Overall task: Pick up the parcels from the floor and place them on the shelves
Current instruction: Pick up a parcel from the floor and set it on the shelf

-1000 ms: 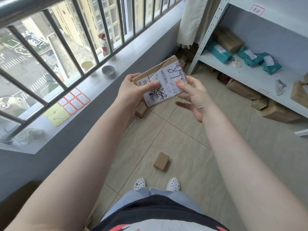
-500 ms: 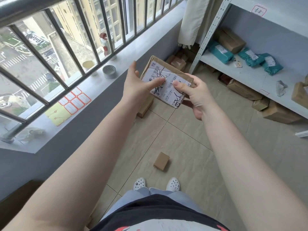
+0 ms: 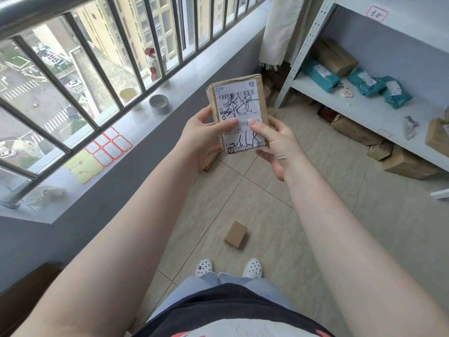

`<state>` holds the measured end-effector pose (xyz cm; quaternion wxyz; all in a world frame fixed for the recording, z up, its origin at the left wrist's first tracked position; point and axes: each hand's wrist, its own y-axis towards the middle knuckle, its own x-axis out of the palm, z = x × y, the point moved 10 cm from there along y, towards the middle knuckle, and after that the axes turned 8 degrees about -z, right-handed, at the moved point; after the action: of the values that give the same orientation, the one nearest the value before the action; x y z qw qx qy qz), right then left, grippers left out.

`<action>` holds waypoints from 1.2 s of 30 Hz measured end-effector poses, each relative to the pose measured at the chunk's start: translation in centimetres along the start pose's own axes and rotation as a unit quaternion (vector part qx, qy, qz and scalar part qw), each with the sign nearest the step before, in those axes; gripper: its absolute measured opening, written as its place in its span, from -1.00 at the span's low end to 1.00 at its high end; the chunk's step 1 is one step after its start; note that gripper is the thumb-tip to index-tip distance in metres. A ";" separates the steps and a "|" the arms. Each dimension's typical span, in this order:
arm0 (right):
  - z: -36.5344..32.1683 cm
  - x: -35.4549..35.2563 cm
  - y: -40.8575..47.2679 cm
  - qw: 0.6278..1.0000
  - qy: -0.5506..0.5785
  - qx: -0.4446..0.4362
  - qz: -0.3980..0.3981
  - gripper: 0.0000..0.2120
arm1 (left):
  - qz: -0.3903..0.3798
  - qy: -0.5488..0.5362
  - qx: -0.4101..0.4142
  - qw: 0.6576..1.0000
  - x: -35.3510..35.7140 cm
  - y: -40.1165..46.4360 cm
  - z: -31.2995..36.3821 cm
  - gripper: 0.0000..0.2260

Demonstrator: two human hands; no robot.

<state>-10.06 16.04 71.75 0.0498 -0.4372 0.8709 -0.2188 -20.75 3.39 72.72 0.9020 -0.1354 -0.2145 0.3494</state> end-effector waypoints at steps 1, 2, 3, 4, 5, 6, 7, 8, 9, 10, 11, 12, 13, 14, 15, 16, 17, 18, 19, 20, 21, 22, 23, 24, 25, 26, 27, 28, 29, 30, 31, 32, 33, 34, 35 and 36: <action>-0.2 -0.2 0.1 1.000 0.002 -0.013 0.001 -0.19 | -0.012 0.010 -0.001 1.000 0.1 0.0 0.1 -0.51; -0.5 -0.3 0.1 1.000 0.004 -0.025 0.002 -0.19 | -0.022 0.019 0.001 1.000 0.2 0.0 0.2 -0.51; -0.7 -0.4 0.0 0.999 0.003 -0.034 0.002 -0.20 | -0.030 0.025 0.004 0.999 0.4 0.0 0.3 -0.51; -0.9 -0.3 -0.2 0.999 0.000 -0.042 0.001 -0.24 | -0.035 0.027 0.006 0.999 0.5 0.0 0.4 -0.51; -1.1 -0.3 -0.3 0.999 -0.002 -0.050 0.000 -0.29 | -0.035 0.026 0.009 0.999 0.7 -0.1 0.5 -0.49; -1.1 -0.4 -0.5 0.999 -0.001 -0.054 -0.001 -0.35 | -0.031 0.028 0.010 0.999 0.8 -0.1 0.5 -0.46; -1.0 -0.5 -0.7 0.998 0.003 -0.055 -0.001 -0.40 | -0.024 0.032 0.008 0.999 0.9 -0.1 0.5 -0.42; -0.9 -0.7 -0.9 0.999 0.008 -0.053 0.002 -0.42 | -0.020 0.041 0.007 0.999 1.1 -0.1 0.4 -0.39; -0.7 -1.0 -1.2 0.999 0.013 -0.052 0.006 -0.43 | -0.022 0.051 0.007 0.998 1.4 0.0 0.3 -0.39; -0.6 -1.3 -1.4 0.999 0.016 -0.050 0.011 -0.43 | -0.030 0.063 0.011 0.998 1.9 0.0 0.1 -0.40; -0.3 -1.9 -1.6 0.999 0.019 -0.047 0.019 -0.42 | -0.041 0.074 0.013 0.996 2.5 0.2 -0.2 -0.42; 0.0 -2.5 -1.9 0.998 0.021 -0.044 0.029 -0.42 | -0.051 0.084 0.016 0.995 3.2 0.4 -0.6 -0.45; 0.3 -3.3 -2.1 0.998 0.021 -0.041 0.040 -0.42 | -0.058 0.094 0.019 0.994 3.8 0.6 -1.1 -0.48; 0.7 -4.1 -2.4 0.998 0.023 -0.036 0.051 -0.43 | -0.065 0.104 0.022 0.992 4.5 0.8 -1.5 -0.51; 1.1 -5.0 -2.7 0.997 0.026 -0.032 0.061 -0.44 | -0.072 0.115 0.022 0.990 5.3 1.0 -2.0 -0.52; 1.4 -5.9 -3.0 0.997 0.030 -0.029 0.069 -0.45 | -0.079 0.124 0.020 0.989 6.1 1.3 -2.5 -0.52; 1.9 -7.0 -3.2 0.996 0.031 -0.027 0.078 -0.45 | -0.086 0.129 0.018 0.988 7.0 1.6 -3.0 -0.52; 2.3 -8.0 -3.5 0.995 0.032 -0.025 0.087 -0.45 | -0.095 0.133 0.016 0.987 8.0 1.8 -3.5 -0.52; 2.7 -9.2 -3.8 0.994 0.032 -0.023 0.097 -0.45 | -0.102 0.136 0.013 0.985 9.0 2.1 -4.0 -0.53; 3.0 -10.3 -4.0 0.994 0.032 -0.020 0.105 -0.44 | -0.109 0.139 0.010 0.984 10.1 2.3 -4.5 -0.54; 3.4 -11.5 -4.3 0.993 0.033 -0.017 0.112 -0.44 | -0.116 0.140 0.005 0.983 11.2 2.6 -5.1 -0.54; 3.7 -12.7 -4.6 0.992 0.034 -0.014 0.118 -0.44 | -0.125 0.139 0.000 0.982 12.4 2.8 -5.7 -0.53; 4.0 -14.0 -4.9 0.992 0.037 -0.010 0.123 -0.44 | -0.132 0.138 -0.004 0.982 13.7 3.0 -6.3 -0.53; 4.3 -15.3 -5.2 0.991 0.038 -0.007 0.128 -0.44 | -0.138 0.139 -0.009 0.981 15.0 3.2 -6.9 -0.53; 4.6 -16.7 -5.5 0.990 0.040 -0.004 0.133 -0.45 | -0.142 0.141 -0.013 0.980 16.3 3.4 -7.5 -0.54; 4.8 -18.1 -5.8 0.990 0.040 -0.003 0.138 -0.46 | -0.147 0.144 -0.016 0.978 17.7 3.6 -8.1 -0.54; 5.2 -19.6 -6.1 0.989 0.041 -0.002 0.142 -0.47 | -0.151 0.147 -0.018 0.977 19.1 3.8 -8.7 -0.55; 5.5 -21.2 -6.4 0.989 0.040 0.000 0.144 -0.47 | -0.153 0.151 -0.020 0.976 20.6 3.9 -9.4 -0.54; 5.8 -22.7 -6.7 0.989 0.036 0.002 0.146 -0.47 | -0.155 0.156 -0.023 0.975 22.0 4.1 -10.2 -0.54; 6.1 -24.4 -7.0 0.989 0.032 0.003 0.147 -0.46 | -0.155 0.162 -0.025 0.974 23.4 4.3 -11.0 -0.54; 6.5 -26.0 -7.3 0.989 0.030 0.005 0.148 -0.45 | -0.154 0.165 -0.028 0.974 24.9 4.4 -11.7 -0.55; 6.8 -27.6 -7.6 0.989 0.030 0.008 0.148 -0.44 | -0.152 0.163 -0.031 0.974 26.3 4.6 -12.6 -0.55; 7.0 -29.3 -7.9 0.989 0.031 0.010 0.148 -0.44 | -0.150 0.160 -0.035 0.975 27.8 4.7 -13.4 -0.55; 7.2 -30.8 -8.2 0.989 0.031 0.012 0.146 -0.45 | -0.150 0.158 -0.038 0.975 29.3 4.9 -14.2 -0.55; 7.3 -32.4 -8.5 0.989 0.031 0.015 0.146 -0.45 | -0.151 0.156 -0.041 0.975 30.8 5.0 -14.8 -0.56; 7.3 -34.0 -8.8 0.989 0.031 0.016 0.147 -0.45 | -0.152 0.152 -0.043 0.976 32.2 5.1 -15.5 -0.58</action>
<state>19.27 35.62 65.38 0.0610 -0.2964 0.9233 -0.2363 5.19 27.78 66.66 0.9599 -0.1916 -0.1079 0.1740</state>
